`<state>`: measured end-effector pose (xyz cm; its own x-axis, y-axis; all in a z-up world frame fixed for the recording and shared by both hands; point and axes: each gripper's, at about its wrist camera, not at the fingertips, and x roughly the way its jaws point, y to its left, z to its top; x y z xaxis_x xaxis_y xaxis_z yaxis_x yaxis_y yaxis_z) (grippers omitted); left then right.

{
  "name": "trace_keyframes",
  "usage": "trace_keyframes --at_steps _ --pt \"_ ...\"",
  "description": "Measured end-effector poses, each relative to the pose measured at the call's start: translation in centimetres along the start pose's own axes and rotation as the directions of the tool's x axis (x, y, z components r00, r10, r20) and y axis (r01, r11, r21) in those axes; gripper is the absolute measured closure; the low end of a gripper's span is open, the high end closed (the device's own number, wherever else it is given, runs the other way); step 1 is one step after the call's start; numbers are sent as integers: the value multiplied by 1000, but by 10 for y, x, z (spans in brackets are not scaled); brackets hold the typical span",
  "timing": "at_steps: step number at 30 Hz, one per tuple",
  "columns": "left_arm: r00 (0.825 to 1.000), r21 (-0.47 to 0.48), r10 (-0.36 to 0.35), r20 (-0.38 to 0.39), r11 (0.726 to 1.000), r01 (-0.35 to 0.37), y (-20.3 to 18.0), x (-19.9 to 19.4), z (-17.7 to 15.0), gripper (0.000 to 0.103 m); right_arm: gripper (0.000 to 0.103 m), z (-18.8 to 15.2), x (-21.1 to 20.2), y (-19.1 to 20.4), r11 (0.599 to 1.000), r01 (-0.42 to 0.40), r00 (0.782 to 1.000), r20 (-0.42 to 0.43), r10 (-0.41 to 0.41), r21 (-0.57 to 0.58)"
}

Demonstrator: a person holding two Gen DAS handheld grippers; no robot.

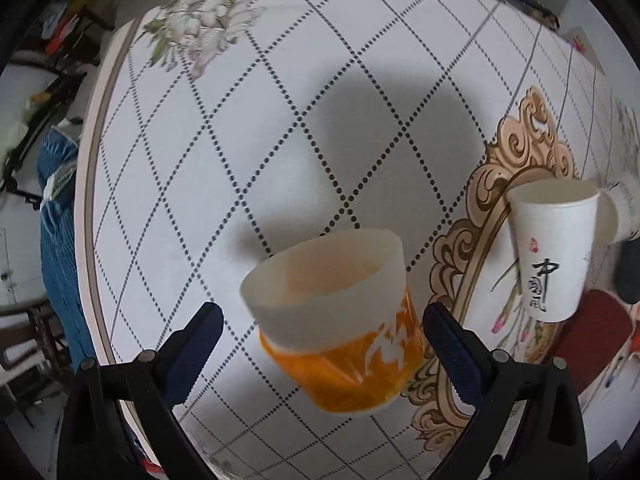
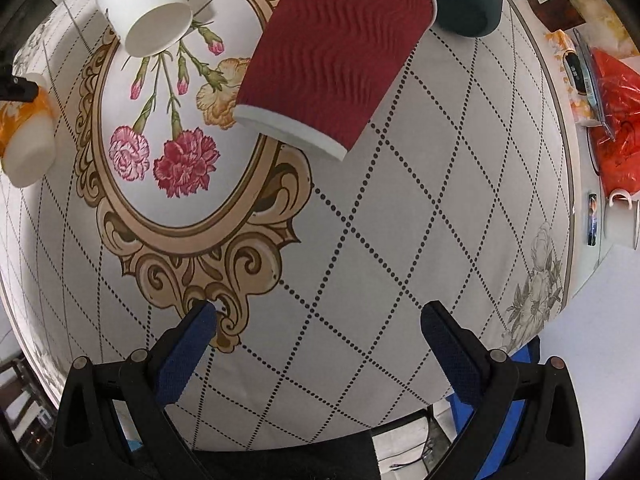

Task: Flip cup upside down
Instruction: 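Move the right gripper to the upright orange-and-white cup and grasp it, then lift the orange-and-white cup with the right gripper off the table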

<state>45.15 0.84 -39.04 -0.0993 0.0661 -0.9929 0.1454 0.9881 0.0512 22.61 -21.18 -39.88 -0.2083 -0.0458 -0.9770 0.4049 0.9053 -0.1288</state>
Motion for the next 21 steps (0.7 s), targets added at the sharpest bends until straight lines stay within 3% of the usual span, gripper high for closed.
trace_keyframes --at_steps 3,9,10,12,21 --pt "1000 26 5 -4 1000 -5 -2 6 0 1 0 5 2 -3 1000 -1 1000 -8 1 8" --pt "1000 67 20 -5 998 -20 -1 14 -2 25 0 8 9 -8 1000 -1 1000 -17 1 22" --pt "1000 140 4 12 990 -6 -4 17 -1 26 0 9 10 -7 1000 -1 1000 -16 1 23" --pt "1000 158 14 27 987 -18 -4 17 -2 26 0 13 12 -6 1000 2 1000 -13 -2 27" --pt "998 174 20 63 984 -31 -9 11 1 28 0 7 2 -4 999 9 1000 -2 -9 45"
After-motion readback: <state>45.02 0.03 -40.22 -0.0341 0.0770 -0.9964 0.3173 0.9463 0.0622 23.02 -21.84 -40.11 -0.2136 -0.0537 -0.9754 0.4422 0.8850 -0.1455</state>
